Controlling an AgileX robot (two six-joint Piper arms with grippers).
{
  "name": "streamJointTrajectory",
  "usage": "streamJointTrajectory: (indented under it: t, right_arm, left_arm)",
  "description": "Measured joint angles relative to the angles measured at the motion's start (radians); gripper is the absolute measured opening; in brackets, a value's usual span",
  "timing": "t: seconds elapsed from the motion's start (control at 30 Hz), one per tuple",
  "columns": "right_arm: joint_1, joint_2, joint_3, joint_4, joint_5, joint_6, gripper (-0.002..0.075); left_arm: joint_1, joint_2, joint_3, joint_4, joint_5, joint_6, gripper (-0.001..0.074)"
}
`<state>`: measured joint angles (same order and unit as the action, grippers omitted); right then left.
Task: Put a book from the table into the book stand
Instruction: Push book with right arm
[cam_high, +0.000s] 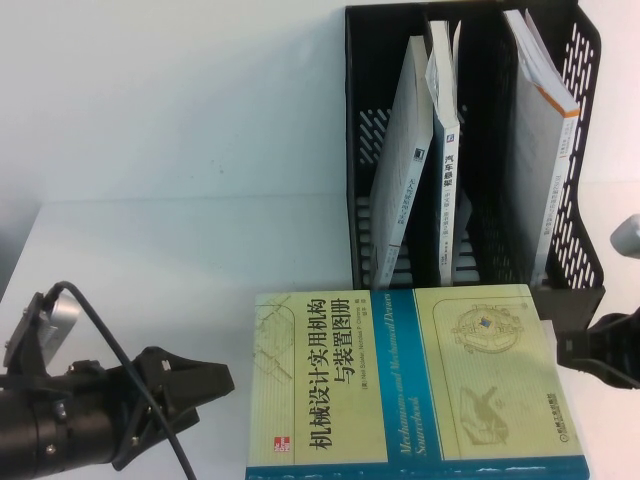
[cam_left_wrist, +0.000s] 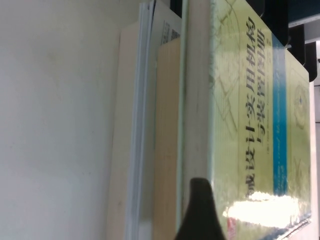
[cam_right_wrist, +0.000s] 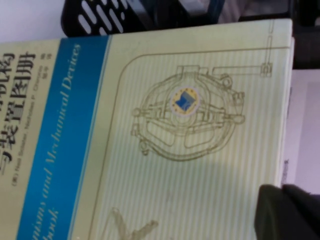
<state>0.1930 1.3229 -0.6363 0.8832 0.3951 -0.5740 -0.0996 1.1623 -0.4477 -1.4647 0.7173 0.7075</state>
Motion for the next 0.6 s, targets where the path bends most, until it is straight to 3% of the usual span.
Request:
streamJointTrajectory:
  t: [0.23, 0.6]
  right_arm:
    - [0.000, 0.047, -0.002, -0.014, 0.019, 0.000, 0.0001]
    - [0.000, 0.081, -0.013, 0.043, 0.061, -0.031, 0.0001]
  left_arm:
    - [0.000, 0.004, 0.000, -0.073, 0.098, 0.012, 0.0478]
    - [0.000, 0.004, 0.000, -0.097, 0.069, 0.023, 0.0478]
